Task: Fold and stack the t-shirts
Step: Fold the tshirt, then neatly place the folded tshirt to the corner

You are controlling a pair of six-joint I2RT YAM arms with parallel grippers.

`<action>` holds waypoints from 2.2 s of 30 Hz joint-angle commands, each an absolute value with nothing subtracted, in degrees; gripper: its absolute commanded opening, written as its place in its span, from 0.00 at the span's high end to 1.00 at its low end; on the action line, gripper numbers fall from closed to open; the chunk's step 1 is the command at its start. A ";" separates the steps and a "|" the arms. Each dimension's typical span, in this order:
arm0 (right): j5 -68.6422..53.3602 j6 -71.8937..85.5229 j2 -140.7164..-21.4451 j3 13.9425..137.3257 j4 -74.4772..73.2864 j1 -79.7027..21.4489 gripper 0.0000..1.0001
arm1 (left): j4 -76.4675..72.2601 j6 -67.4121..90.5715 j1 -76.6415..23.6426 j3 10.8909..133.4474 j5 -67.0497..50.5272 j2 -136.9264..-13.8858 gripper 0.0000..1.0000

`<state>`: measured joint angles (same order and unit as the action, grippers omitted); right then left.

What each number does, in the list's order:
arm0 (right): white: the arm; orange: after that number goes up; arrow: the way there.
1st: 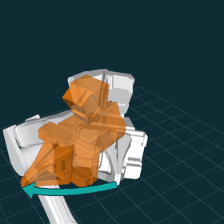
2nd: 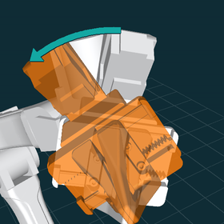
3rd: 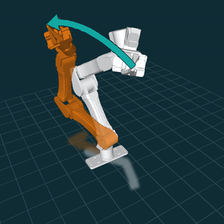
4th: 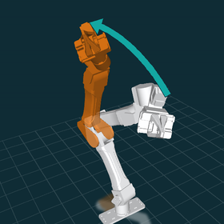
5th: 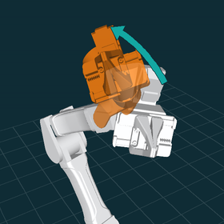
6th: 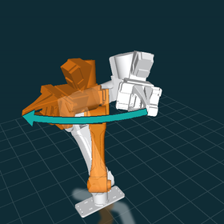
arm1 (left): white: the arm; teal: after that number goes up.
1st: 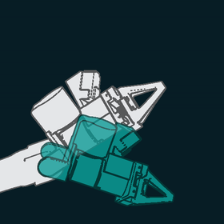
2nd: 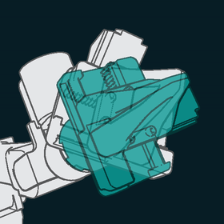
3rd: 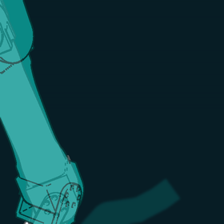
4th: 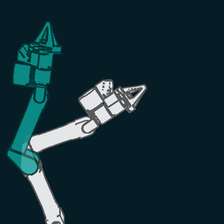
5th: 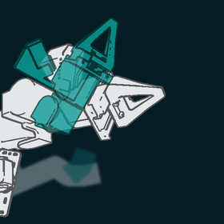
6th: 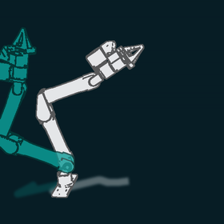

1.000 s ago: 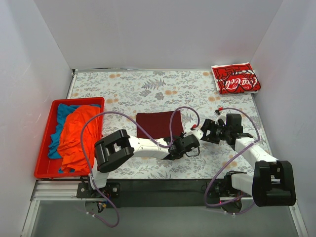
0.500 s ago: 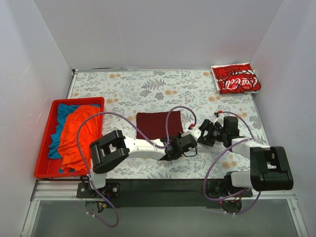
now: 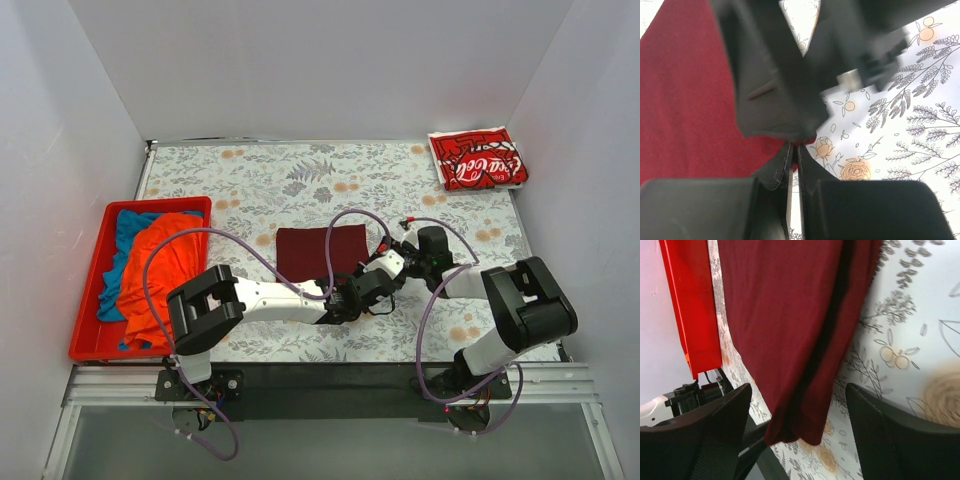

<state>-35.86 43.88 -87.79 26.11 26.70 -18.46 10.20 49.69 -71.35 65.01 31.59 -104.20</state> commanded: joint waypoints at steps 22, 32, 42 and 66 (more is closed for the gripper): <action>-31.55 43.25 -97.65 33.31 27.77 -27.42 0.68 | 6.33 52.73 -71.37 65.12 29.98 -100.46 0.94; -30.94 34.64 -95.36 36.46 21.11 -26.37 0.99 | 11.68 55.90 -71.02 66.88 28.74 -92.30 0.59; -30.41 11.79 -97.73 53.42 -4.29 -19.69 0.99 | 26.87 63.37 -52.76 67.06 19.88 -81.13 0.40; -13.80 -16.61 -128.05 116.88 -35.07 -2.46 0.99 | 21.10 68.38 -34.89 37.79 21.35 -59.76 0.35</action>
<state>-15.92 -13.08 -126.96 111.61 -34.30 -3.20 24.01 67.81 -34.94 38.02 19.03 -60.31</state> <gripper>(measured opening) 0.163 0.650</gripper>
